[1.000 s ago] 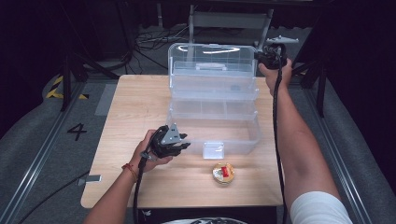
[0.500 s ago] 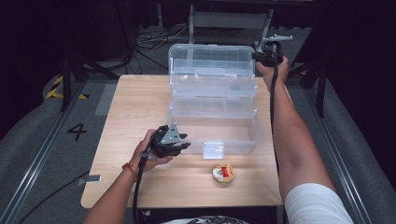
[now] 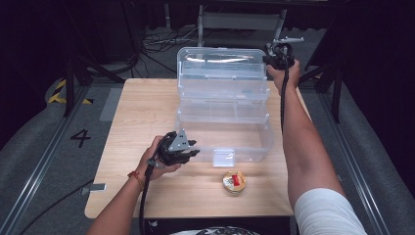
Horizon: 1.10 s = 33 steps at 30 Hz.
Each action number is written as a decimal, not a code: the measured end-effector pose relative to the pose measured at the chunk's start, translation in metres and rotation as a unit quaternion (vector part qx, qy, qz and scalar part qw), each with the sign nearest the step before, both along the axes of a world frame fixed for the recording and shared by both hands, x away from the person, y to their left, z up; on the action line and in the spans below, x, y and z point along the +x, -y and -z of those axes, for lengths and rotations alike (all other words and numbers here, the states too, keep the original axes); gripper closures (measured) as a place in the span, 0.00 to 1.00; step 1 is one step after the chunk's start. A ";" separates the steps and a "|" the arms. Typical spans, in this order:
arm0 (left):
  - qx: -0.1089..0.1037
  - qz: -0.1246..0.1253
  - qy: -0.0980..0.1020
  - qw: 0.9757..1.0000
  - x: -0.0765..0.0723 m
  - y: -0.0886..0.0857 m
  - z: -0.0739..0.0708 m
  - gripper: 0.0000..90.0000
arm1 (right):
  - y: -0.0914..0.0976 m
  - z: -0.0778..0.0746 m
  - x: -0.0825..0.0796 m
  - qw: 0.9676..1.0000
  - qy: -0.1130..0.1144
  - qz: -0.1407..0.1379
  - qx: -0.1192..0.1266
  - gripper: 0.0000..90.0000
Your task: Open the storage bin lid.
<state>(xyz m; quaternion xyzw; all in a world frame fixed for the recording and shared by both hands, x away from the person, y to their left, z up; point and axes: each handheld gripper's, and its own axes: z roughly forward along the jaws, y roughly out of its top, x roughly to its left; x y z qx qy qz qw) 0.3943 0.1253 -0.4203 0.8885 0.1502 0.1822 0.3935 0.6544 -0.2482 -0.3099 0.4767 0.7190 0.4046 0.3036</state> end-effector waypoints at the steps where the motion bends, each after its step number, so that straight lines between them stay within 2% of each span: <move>1: 0.000 0.000 0.000 1.000 0.000 0.000 0.000 0.72 | 0.000 0.000 0.000 1.000 -0.001 0.000 0.001 0.94; 7: 0.000 -0.001 -0.001 1.000 0.000 0.000 0.000 0.72 | 0.002 0.003 0.005 1.000 -0.010 -0.001 0.014 0.94; 33: -0.001 -0.001 -0.001 1.000 0.000 0.000 0.000 0.71 | 0.003 0.012 0.017 0.999 -0.036 0.000 0.003 0.93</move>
